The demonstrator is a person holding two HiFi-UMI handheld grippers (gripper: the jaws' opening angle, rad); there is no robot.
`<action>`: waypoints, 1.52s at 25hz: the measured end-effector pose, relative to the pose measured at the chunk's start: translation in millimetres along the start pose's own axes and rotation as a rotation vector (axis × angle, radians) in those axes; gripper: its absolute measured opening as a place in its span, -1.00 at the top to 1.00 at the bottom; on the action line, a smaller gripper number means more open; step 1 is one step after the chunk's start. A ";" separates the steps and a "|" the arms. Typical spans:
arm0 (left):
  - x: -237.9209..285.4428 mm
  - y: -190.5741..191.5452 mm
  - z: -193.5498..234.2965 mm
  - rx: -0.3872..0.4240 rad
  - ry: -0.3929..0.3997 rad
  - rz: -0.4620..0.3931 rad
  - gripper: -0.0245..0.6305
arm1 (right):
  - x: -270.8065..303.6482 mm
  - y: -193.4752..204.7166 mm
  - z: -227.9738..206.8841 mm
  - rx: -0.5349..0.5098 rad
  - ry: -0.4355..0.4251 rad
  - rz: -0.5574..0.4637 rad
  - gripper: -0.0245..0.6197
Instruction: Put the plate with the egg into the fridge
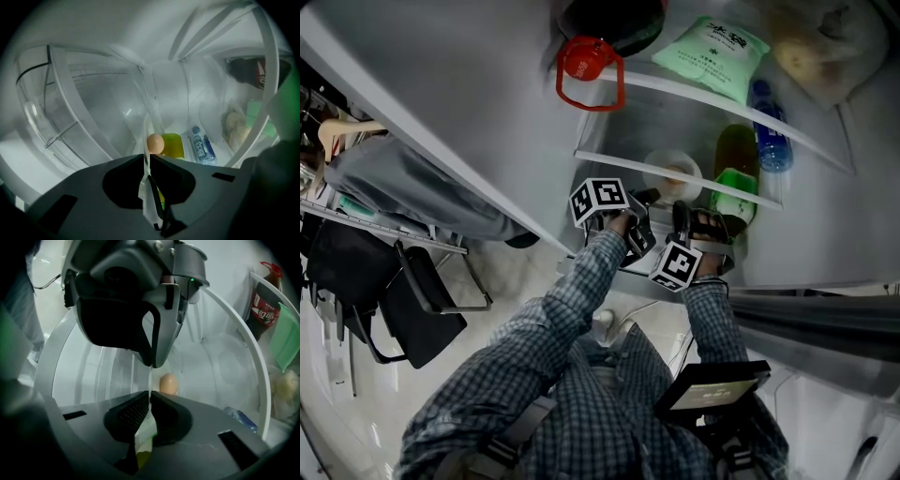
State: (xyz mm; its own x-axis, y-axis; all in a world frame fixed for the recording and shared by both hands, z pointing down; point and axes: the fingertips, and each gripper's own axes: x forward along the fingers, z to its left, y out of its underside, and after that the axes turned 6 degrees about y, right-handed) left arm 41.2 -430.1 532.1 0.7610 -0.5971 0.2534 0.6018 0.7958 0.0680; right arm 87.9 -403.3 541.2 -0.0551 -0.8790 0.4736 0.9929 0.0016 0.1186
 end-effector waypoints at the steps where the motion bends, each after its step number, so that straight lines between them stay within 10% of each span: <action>1: -1.7 1.6 0.4 0.001 0.001 -0.001 0.86 | 0.4 -0.2 0.8 -0.002 -0.003 0.000 0.85; 29: -7.7 28.6 -9.4 0.028 0.068 0.031 0.86 | -1.8 -8.9 3.9 0.063 -0.099 -0.037 0.85; 38: -24.8 34.9 -26.3 0.140 0.177 0.047 0.87 | -26.3 -12.7 -6.6 0.324 -0.100 -0.098 0.91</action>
State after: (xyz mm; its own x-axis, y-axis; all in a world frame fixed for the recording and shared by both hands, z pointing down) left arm 49.8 -390.2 502.8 0.8256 -0.5575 0.0870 0.5343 0.8220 0.1969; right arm 77.5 -383.4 521.5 -0.1746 -0.8317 0.5271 0.8983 0.0846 0.4311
